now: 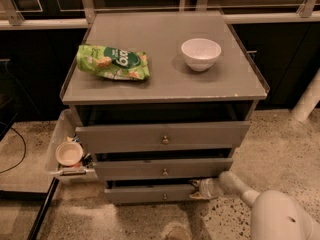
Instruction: Open bottom drawer
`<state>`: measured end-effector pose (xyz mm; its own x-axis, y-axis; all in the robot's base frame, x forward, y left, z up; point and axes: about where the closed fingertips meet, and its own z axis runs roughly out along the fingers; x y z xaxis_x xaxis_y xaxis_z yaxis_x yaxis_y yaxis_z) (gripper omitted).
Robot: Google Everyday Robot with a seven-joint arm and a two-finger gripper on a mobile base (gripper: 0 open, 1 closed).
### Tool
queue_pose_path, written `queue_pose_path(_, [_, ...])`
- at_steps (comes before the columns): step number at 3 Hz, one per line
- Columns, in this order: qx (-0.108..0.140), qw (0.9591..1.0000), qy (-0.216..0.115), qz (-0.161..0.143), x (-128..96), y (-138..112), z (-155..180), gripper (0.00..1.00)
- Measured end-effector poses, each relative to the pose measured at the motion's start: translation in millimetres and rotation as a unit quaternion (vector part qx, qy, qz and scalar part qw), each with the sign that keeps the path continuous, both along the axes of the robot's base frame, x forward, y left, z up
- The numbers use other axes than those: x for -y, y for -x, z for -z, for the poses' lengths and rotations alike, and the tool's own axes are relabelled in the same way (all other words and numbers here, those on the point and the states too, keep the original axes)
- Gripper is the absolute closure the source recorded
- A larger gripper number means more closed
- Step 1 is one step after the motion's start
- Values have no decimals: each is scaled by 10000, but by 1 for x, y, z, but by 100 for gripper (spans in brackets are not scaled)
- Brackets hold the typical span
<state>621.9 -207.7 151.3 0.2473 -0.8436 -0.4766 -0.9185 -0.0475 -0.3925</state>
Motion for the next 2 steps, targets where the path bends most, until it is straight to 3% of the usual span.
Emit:
queue_pose_path(1, [-76, 9998, -19, -179, 9, 19, -12, 87])
queue_pose_path(2, [-76, 9998, -19, -179, 9, 19, -12, 87])
